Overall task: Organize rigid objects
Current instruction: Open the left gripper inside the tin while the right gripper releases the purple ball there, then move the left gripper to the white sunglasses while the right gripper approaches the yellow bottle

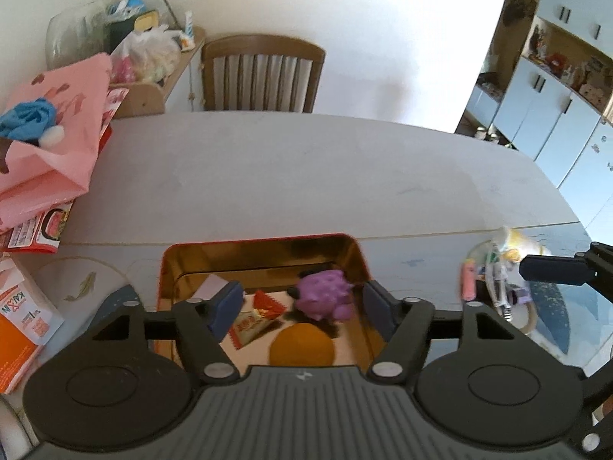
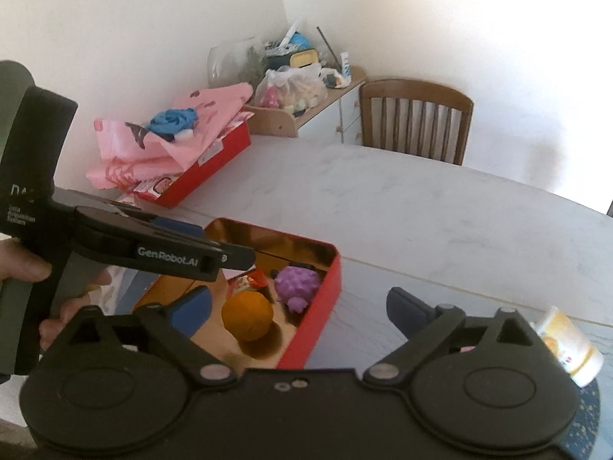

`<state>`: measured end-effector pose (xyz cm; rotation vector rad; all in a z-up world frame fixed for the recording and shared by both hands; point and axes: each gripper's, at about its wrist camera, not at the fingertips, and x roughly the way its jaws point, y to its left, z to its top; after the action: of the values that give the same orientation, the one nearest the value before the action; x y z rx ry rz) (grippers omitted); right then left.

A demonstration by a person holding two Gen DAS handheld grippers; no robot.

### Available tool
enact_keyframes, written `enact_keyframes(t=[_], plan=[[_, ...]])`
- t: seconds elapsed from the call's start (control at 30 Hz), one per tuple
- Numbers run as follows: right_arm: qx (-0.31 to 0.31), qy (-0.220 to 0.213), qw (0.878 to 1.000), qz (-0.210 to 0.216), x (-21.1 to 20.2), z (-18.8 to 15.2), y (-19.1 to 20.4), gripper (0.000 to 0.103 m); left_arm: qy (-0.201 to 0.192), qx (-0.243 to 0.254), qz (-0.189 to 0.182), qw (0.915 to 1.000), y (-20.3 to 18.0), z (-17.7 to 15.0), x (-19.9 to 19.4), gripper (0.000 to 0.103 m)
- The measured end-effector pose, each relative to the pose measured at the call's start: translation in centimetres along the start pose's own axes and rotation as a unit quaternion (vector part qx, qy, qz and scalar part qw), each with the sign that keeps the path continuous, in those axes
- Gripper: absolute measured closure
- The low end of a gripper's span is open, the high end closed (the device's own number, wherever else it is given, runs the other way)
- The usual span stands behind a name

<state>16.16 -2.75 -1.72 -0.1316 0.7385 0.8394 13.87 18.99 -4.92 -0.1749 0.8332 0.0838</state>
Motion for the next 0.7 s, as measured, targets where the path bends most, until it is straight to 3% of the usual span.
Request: enact_keyframes(t=[0.2,0.7], plan=[[0.022,-0.010,1.000,-0.015,-2.6,-1.4,-2.4,0.000,-0.016,0.010,-0.013,0.9997,-2.9,-0.5,-1.2,0.022],[0.066,-0.008,0.995,-0.069,-8.4,-5.8,-12.5,0.000,-0.040,0.032,-0.050,0.9974,-11.6,-1.3,-1.0,0.020]])
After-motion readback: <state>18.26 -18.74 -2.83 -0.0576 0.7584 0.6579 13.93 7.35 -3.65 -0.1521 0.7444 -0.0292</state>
